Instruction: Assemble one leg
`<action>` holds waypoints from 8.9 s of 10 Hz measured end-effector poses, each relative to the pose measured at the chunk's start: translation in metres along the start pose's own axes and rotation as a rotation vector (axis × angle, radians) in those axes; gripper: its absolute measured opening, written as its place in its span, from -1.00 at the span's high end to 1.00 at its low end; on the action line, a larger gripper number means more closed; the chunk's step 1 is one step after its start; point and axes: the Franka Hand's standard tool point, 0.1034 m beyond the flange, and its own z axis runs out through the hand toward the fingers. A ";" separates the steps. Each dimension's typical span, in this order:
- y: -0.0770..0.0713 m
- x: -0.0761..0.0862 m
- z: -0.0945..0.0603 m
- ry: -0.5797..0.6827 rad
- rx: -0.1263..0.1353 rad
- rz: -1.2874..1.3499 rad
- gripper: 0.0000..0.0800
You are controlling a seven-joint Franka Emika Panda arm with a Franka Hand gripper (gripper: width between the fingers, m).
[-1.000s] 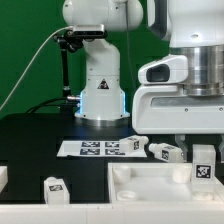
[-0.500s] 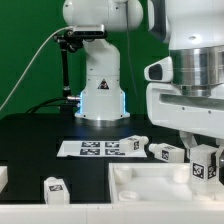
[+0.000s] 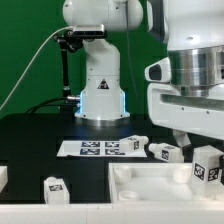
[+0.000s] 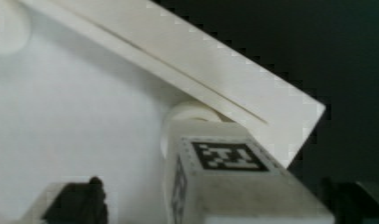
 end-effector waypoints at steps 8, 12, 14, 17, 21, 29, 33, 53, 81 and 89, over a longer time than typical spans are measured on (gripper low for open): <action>0.000 0.002 0.006 -0.005 -0.054 -0.917 -0.62; 0.001 0.002 0.006 -0.005 -0.054 -0.791 0.13; 0.003 0.001 0.006 -0.012 -0.053 -0.667 0.27; 0.002 -0.011 0.010 0.027 -0.035 -0.231 0.28; -0.007 -0.014 0.011 -0.013 0.018 0.350 0.28; 0.000 0.002 0.006 0.003 0.026 -0.188 -0.62; 0.000 0.003 0.007 0.023 0.013 -0.505 -0.62; 0.001 0.002 0.010 0.002 0.030 0.309 0.28; -0.005 -0.003 0.010 0.003 0.002 0.585 0.16; 0.000 -0.003 0.013 0.042 0.019 -0.199 -0.62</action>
Offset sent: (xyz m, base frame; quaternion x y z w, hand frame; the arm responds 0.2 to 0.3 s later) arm 0.0000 0.0000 0.0000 0.0000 0.0000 -0.1938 0.9810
